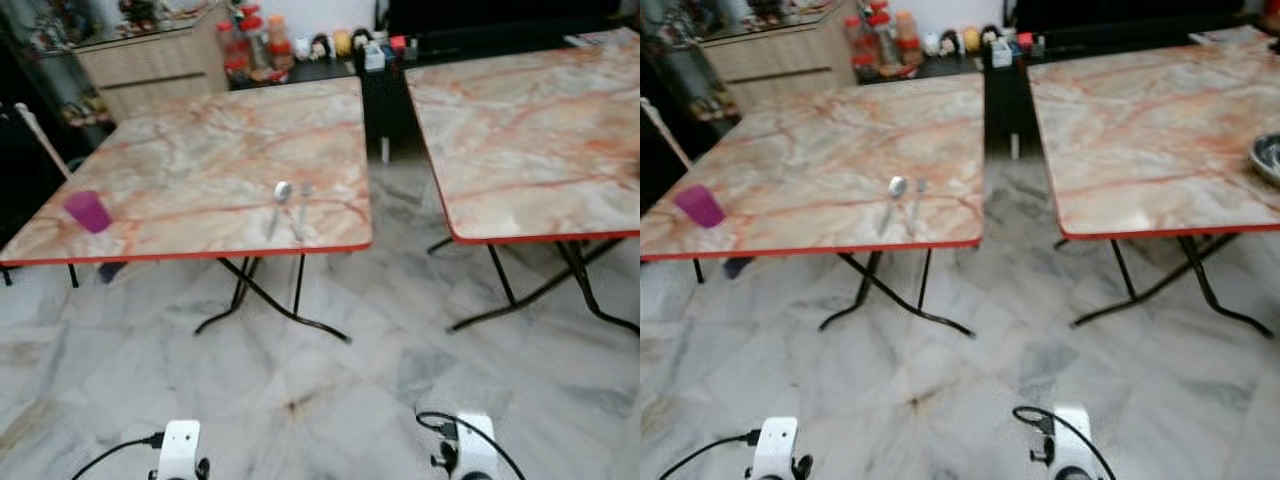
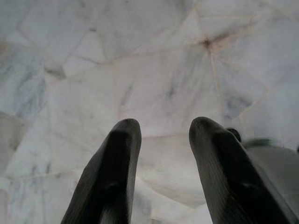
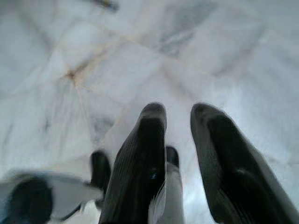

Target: Setting the table

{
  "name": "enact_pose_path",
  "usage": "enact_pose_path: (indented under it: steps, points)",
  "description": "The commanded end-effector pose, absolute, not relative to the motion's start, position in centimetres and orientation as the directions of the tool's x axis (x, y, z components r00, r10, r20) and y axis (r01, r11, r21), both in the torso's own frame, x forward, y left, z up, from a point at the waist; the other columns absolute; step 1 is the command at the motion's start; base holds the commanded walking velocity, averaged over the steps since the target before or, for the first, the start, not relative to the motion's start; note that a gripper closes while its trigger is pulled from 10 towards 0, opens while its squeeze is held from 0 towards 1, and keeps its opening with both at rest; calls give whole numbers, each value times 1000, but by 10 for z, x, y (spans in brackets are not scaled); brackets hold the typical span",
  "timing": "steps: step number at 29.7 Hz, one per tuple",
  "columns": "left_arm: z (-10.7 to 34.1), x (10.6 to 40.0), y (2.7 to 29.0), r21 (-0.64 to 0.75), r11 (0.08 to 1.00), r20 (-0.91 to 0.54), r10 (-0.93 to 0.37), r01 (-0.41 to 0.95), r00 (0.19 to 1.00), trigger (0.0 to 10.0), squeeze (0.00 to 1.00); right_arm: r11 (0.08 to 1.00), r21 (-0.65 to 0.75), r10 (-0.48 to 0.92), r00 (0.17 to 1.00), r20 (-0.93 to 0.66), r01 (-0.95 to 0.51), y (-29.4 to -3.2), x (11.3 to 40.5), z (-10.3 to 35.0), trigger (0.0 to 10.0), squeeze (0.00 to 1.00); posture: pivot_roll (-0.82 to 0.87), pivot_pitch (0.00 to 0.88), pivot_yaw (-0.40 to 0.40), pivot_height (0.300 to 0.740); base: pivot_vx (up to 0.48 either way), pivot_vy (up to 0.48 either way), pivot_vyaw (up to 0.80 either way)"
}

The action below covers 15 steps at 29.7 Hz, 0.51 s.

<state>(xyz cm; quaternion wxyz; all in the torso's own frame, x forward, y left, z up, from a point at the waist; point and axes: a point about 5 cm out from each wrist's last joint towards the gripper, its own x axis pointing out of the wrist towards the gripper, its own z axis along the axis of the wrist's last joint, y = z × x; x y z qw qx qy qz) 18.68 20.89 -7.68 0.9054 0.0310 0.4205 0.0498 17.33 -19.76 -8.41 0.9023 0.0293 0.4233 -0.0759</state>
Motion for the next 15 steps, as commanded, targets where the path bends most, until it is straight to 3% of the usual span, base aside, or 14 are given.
enact_pose_path:
  steps: [1,7,15]
  points:
    - [-77,184,216,111,991,-766,135,-77,628,10000,0,985,20,-96,648,-755,169,-190,180,-82,10000,0,-23,36,119,740,0,0,0]
    - [-76,187,217,115,990,-766,142,-84,627,10000,0,984,38,-86,653,-752,173,-186,185,-81,10000,0,-39,33,125,740,0,0,0]
    - [-73,194,213,125,990,-761,142,-72,633,10000,0,986,39,-78,662,-746,160,-183,195,-77,10000,0,-47,2,141,740,371,0,0]
